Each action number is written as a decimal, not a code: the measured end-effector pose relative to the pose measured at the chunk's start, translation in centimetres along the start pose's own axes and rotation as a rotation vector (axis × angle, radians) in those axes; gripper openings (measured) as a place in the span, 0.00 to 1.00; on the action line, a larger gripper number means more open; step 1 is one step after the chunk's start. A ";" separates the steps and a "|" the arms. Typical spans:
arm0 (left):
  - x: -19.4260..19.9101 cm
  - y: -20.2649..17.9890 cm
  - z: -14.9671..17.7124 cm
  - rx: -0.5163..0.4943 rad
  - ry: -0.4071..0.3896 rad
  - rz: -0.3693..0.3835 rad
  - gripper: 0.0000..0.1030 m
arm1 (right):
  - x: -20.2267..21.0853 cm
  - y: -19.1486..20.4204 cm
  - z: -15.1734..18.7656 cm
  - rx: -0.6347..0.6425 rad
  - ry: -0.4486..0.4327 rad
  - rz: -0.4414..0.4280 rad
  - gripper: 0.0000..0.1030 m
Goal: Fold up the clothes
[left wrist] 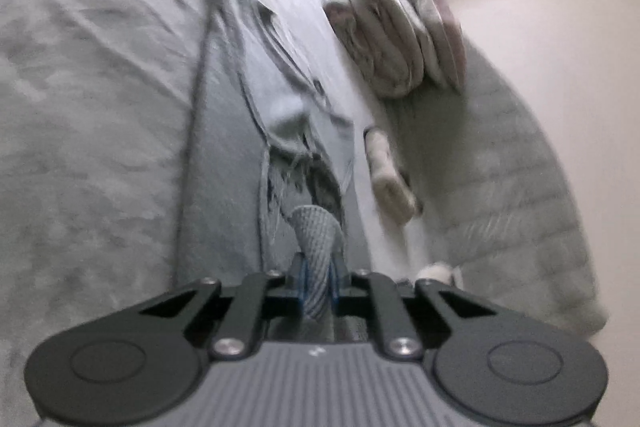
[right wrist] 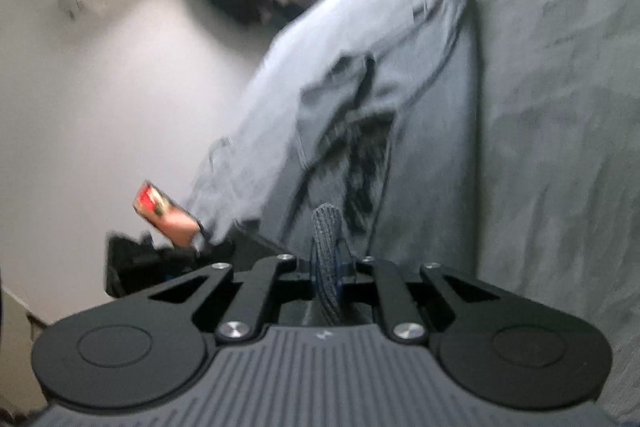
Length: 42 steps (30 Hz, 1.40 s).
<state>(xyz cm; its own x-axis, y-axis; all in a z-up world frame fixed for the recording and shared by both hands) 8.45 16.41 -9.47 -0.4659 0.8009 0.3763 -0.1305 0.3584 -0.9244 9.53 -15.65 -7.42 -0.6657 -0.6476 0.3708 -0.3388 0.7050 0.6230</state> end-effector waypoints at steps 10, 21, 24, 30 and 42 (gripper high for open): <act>-0.7 2.5 -1.2 0.138 -0.041 -0.096 0.25 | -1.3 -4.3 1.2 -0.123 0.051 0.141 0.15; -2.2 0.8 -1.8 0.069 -0.010 -0.120 0.25 | -2.4 -4.1 0.5 -0.169 0.064 0.061 0.38; -2.1 0.6 -2.1 0.049 0.009 -0.121 0.10 | -2.8 -4.0 0.5 -0.142 0.087 0.071 0.17; -2.3 0.7 -3.3 0.114 0.024 -0.023 0.09 | -2.4 -4.2 -1.1 -0.162 0.036 0.030 0.12; -4.4 1.2 -6.3 0.278 0.013 0.077 0.09 | -3.7 -5.9 -4.6 -0.221 -0.083 -0.022 0.12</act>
<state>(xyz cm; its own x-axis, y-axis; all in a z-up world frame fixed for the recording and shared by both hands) 15.87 16.34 -11.83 -0.4727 0.8273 0.3036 -0.3306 0.1529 -0.9313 17.06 -18.79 -9.31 -0.7156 -0.6293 0.3031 -0.2057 0.6045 0.7696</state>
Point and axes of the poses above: each gripper's, at about its wrist camera, not at the fingertips, and x roughly against the way its jaws point, y to its left, z to its underside, the point moved 5 cm from there along -x, roughly the way its jaws point, and after that the axes turned 15 degrees about x, right-handed, at the moved point
